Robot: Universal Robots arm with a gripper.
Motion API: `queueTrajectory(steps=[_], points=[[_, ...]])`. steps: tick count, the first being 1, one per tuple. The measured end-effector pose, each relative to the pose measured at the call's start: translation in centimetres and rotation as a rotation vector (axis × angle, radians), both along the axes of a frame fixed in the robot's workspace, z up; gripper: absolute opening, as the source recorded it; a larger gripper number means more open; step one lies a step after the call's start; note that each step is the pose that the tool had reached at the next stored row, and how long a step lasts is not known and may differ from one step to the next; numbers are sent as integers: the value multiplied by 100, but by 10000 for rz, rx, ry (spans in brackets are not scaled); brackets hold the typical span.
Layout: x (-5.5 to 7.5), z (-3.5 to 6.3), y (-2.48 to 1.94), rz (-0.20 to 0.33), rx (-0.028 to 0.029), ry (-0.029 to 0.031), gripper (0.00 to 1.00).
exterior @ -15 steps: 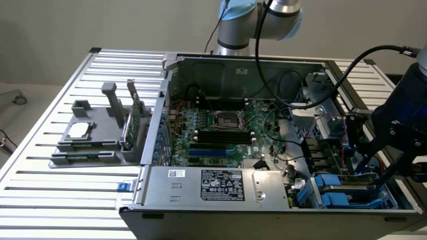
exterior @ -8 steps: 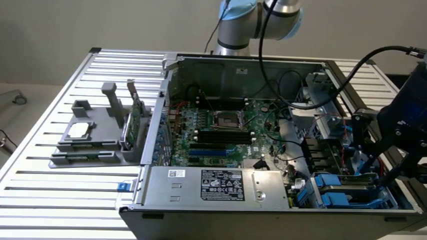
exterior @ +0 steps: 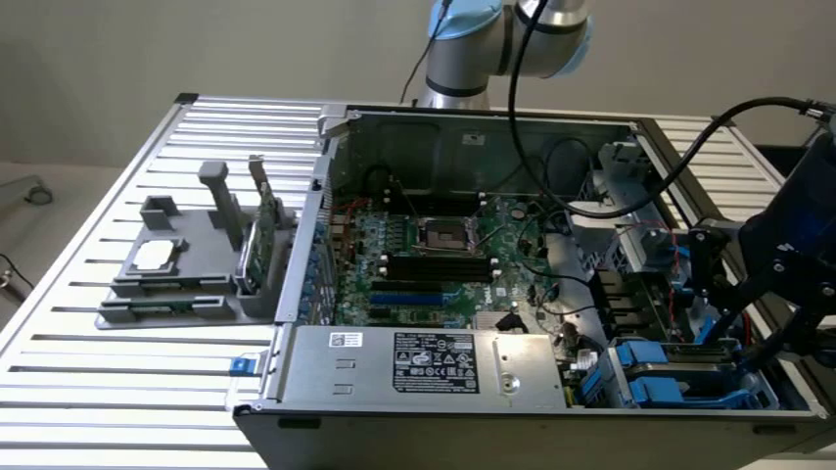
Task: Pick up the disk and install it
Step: 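Insert the first disk wire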
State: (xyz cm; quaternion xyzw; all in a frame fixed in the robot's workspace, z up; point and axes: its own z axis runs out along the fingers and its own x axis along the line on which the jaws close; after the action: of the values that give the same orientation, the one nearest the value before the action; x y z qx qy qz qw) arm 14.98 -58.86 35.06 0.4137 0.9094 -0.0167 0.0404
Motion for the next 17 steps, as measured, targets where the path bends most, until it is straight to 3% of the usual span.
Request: queueTrajectory(steps=[5,17], points=[[1,-36,-22,-322,0,-1,37],[48,-60,-24,-1102,1,-1,37]])
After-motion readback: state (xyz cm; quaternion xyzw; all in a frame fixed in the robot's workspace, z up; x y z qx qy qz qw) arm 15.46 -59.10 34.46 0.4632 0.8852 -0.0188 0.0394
